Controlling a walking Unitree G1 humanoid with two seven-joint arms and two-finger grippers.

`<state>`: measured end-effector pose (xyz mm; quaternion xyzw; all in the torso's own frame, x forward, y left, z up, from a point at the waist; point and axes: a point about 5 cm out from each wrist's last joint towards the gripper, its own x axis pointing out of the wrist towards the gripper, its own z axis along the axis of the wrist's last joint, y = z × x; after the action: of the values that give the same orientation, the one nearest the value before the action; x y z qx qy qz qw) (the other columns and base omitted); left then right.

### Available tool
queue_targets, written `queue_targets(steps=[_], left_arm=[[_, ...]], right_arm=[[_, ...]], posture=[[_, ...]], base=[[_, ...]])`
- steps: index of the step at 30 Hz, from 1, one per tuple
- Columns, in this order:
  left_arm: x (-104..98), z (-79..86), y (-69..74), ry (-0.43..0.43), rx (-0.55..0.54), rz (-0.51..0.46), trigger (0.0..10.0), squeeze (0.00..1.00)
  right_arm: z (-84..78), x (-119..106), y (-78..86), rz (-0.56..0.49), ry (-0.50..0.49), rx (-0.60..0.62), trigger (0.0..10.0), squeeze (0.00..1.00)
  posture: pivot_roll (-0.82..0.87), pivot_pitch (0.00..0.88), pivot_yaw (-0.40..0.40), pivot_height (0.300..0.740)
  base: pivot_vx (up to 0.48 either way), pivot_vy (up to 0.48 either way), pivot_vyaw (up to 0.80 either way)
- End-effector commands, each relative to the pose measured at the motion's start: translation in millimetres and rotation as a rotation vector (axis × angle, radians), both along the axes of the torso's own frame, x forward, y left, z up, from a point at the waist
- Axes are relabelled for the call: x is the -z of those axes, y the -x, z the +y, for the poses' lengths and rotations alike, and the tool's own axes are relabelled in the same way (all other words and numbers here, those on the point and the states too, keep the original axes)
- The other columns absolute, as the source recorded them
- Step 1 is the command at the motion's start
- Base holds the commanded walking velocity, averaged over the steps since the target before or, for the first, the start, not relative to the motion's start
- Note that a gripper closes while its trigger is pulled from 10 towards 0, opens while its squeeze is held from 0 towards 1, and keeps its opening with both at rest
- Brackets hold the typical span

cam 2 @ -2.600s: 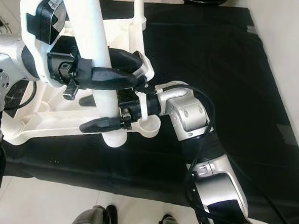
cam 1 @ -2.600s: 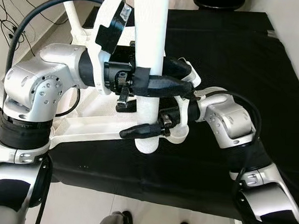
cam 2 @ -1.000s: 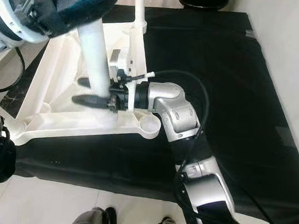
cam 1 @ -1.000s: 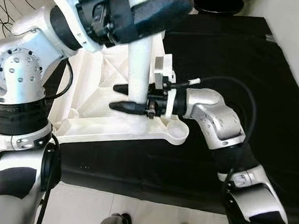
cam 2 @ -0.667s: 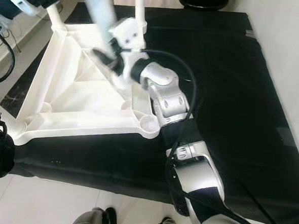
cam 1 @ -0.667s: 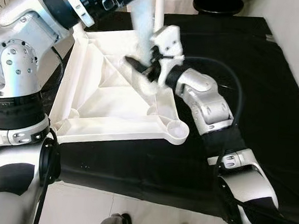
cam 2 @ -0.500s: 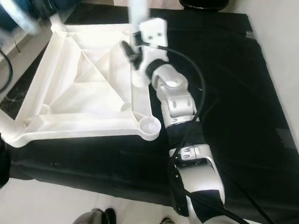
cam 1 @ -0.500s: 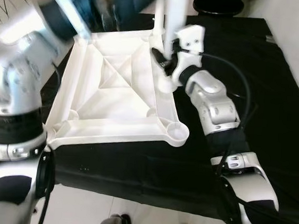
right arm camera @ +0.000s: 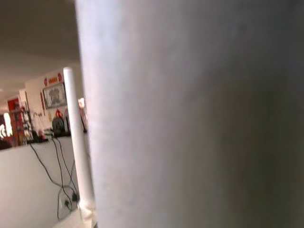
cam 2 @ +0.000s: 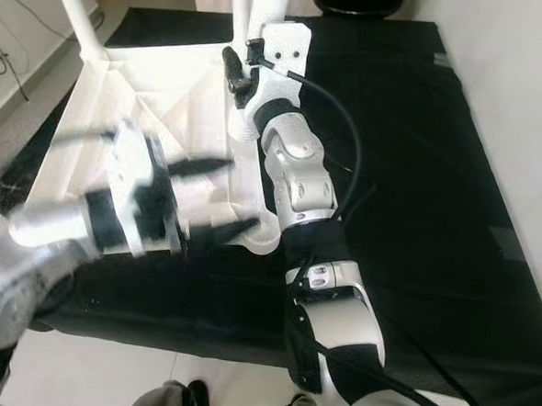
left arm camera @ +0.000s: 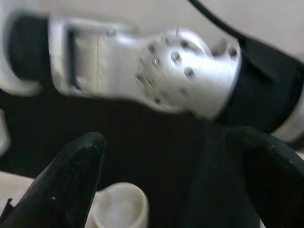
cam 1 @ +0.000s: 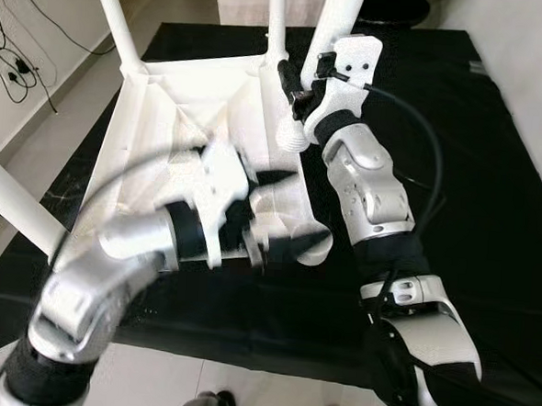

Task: Building children table

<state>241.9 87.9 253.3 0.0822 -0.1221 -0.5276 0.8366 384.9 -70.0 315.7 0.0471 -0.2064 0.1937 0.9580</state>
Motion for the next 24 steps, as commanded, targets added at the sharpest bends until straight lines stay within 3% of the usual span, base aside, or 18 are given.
queue_targets(steps=[1, 4, 8, 11, 17, 24], left_arm=[[3, -1.0, 6.0, -0.015, 0.01, -0.006, 10.0, 0.0], [28, 2.2, 22.8, -0.038, -0.007, 0.063, 10.0, 0.0], [41, 4.4, 33.6, -0.06, -0.029, 0.091, 10.0, 0.0], [43, 4.9, 35.3, -0.064, -0.034, 0.093, 10.0, 0.0], [59, 18.9, 41.4, -0.091, -0.15, 0.125, 10.0, 0.0], [63, 22.5, 44.9, -0.095, -0.202, 0.132, 10.0, 0.0]], right_arm=[[4.6, -11, 3.9, -0.049, -0.017, -0.035, 10.0, 0.0], [3.0, -13, 5.2, -0.073, 0.028, -0.085, 10.0, 0.0], [1.3, -12, 5.4, -0.088, 0.044, -0.102, 10.0, 0.0], [1.1, -12, 5.4, -0.09, 0.047, -0.107, 10.0, 0.0], [5.7, -10, 11.5, -0.154, 0.187, -0.212, 10.0, 0.0], [8.8, -8, 16.4, -0.167, 0.295, -0.341, 10.0, 0.0]], posture=[[0.03, 0.156, 0.055, 0.74], [0.03, 0.155, 0.063, 0.74], [0.04, 0.155, 0.066, 0.74], [0.04, 0.155, 0.066, 0.74], [0.05, 0.166, 0.066, 0.74], [0.05, 0.173, 0.063, 0.74]], base=[[0.0, 0.0, 0.0], [0.0, 0.0, 0.0], [0.0, 0.0, 0.0], [0.0, 0.0, 0.0], [0.0, 0.0, 0.0], [0.0, 0.0, 0.0]])
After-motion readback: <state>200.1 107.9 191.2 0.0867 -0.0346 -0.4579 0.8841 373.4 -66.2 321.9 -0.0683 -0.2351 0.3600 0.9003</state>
